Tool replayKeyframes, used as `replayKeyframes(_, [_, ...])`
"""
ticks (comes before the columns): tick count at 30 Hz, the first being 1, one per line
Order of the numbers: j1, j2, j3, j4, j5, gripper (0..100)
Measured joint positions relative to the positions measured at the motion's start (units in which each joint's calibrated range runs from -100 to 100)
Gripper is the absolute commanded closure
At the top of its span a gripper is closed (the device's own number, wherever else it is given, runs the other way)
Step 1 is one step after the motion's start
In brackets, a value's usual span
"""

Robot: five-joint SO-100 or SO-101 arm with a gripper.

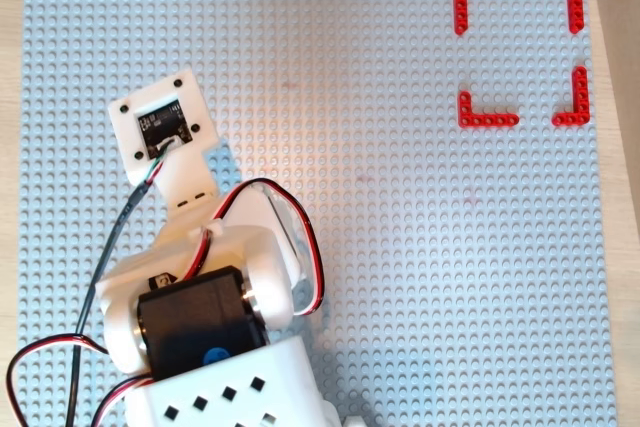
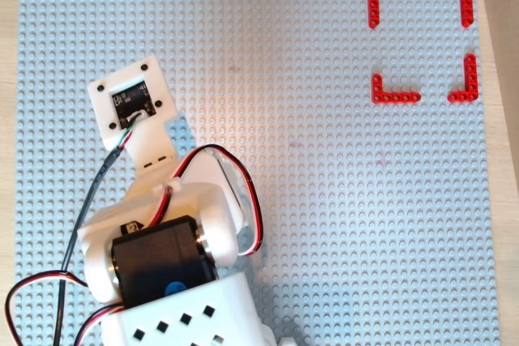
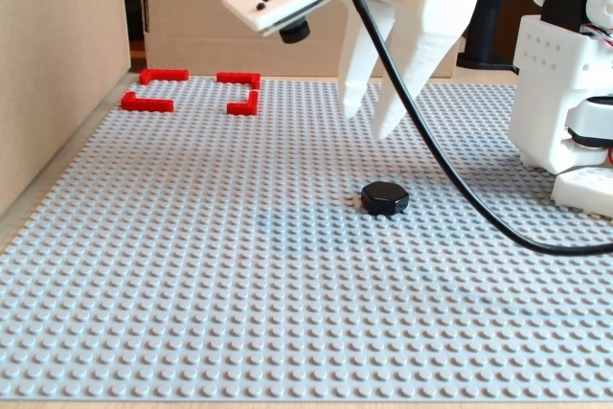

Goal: Grab the Lego and store it in red box

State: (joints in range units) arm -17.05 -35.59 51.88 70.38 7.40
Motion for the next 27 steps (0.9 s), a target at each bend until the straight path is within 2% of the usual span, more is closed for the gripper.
replayKeyframes(8, [1.09,-0.08,2.5,-0.6,1.61,84])
replayKeyframes(16, [0.87,-0.08,13.24,-11.49,1.51,84])
replayKeyframes(27, [-0.22,-0.08,15.3,-13.73,1.51,84])
